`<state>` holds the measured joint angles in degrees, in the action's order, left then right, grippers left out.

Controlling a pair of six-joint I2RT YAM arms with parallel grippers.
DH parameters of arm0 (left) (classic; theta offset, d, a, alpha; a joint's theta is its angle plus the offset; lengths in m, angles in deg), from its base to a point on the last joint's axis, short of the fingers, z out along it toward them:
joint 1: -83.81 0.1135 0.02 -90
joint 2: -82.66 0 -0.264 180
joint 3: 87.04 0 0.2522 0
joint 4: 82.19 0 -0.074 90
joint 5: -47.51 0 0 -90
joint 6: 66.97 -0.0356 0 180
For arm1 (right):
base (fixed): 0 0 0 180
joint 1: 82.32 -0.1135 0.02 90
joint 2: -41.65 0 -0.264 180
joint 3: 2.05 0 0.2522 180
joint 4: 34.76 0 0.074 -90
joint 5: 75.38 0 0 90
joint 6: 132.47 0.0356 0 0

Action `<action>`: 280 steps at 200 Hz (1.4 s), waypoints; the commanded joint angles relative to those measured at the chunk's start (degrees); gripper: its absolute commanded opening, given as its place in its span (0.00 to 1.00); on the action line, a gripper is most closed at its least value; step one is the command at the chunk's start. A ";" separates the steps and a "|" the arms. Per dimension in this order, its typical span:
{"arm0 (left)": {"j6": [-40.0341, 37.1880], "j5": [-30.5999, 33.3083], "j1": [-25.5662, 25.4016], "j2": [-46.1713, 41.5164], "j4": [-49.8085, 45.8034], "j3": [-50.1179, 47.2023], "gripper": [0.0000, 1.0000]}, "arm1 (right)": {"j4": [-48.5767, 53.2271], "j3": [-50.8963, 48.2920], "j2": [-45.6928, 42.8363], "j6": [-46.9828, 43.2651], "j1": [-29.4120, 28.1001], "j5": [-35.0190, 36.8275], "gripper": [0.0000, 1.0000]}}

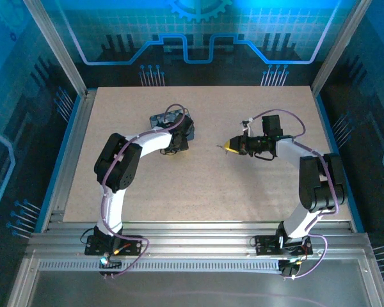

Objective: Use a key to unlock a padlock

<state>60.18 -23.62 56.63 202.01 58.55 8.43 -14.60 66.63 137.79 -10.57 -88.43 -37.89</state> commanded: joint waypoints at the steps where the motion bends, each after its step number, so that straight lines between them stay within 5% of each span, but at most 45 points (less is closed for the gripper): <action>1: 1.29 1.78 0.06 2.23 -2.86 2.19 0.55 | -0.66 -0.18 1.39 -0.71 -0.74 -0.83 0.00; 66: 6.25 2.68 -0.86 3.87 -6.67 4.73 0.56 | -1.76 0.12 3.03 -0.16 -0.95 -1.40 0.00; 136: 2.95 4.10 -0.64 4.49 -5.79 5.01 0.40 | -1.36 -0.55 3.08 -0.72 -1.11 -1.85 0.00; 202: 0.21 2.33 -0.28 3.10 -4.16 3.84 0.14 | -0.63 -0.76 2.40 -0.92 -1.98 -1.66 0.00; 247: -1.52 -7.80 -0.26 -1.88 -5.20 2.64 0.00 | 0.12 -0.71 1.10 -1.14 -2.57 -0.84 0.00; 280: -1.72 -20.63 0.91 -4.50 -9.10 3.62 0.00 | 0.86 -1.26 -0.80 -1.43 -2.95 0.00 0.00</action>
<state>59.96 -31.42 56.88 202.28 52.76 11.73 -15.39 66.34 139.73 -10.59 -90.30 -38.15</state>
